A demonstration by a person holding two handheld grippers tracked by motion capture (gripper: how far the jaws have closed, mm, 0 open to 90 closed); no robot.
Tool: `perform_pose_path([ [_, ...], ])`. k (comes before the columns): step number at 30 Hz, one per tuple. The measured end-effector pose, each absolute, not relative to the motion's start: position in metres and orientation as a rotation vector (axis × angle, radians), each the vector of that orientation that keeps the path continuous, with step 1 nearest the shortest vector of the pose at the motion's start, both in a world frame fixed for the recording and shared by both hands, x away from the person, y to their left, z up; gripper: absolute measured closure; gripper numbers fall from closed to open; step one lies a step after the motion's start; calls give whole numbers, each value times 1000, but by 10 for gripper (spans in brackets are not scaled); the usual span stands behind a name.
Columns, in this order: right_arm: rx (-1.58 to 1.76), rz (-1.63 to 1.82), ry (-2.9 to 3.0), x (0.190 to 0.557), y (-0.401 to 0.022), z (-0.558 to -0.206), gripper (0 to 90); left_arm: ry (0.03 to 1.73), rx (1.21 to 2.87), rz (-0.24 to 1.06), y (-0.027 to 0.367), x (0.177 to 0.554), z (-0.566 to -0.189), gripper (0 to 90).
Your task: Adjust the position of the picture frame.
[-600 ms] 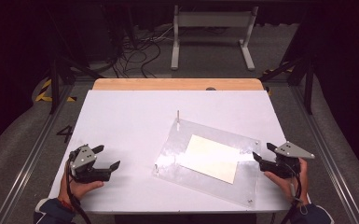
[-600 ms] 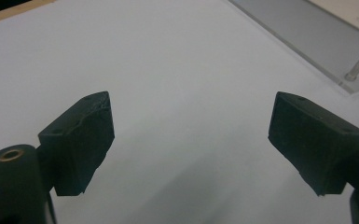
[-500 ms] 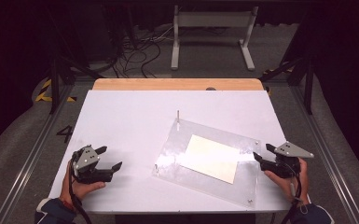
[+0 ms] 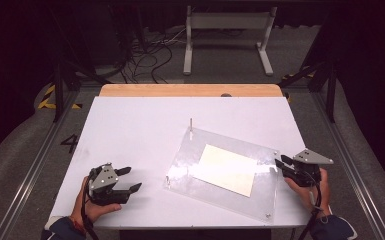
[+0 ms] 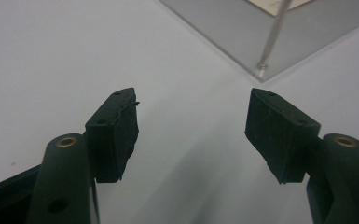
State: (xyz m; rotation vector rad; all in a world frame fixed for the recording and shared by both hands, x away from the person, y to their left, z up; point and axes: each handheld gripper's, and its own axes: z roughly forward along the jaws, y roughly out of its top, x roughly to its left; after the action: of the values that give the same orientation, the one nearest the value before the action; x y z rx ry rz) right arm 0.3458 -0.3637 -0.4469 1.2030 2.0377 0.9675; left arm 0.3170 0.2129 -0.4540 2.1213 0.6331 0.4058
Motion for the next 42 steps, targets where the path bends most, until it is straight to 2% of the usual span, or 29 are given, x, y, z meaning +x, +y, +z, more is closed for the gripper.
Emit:
perform_pose_path([
  [4,1232,978,2008,351,-372,-446,711,612,2160,387,198,313,-455,429],
  [6,1234,965,1999,354,-375,-446,781,607,2173,379,184,313,-456,455],
  [8,1225,945,1991,358,-377,-444,891,597,2176,363,175,315,-457,529],
  [9,1226,940,1986,361,-379,-443,900,602,2179,358,173,316,-457,551],
  [13,1264,940,1980,374,-383,-445,900,602,2167,310,162,320,-459,549],
  [18,1259,896,2017,388,-379,-450,900,614,2174,351,147,323,-459,553],
  [20,1269,898,2016,396,-379,-450,900,627,2177,361,143,325,-459,580],
  [21,1266,895,2017,401,-379,-450,900,629,2176,361,141,326,-460,621],
  [28,1278,907,2081,411,-377,-451,900,616,2196,359,129,331,-463,670],
  [37,1279,832,2108,417,-372,-451,900,585,2217,356,123,328,-463,647],
  [42,1270,817,2123,418,-372,-451,900,617,2205,371,123,332,-463,692],
])
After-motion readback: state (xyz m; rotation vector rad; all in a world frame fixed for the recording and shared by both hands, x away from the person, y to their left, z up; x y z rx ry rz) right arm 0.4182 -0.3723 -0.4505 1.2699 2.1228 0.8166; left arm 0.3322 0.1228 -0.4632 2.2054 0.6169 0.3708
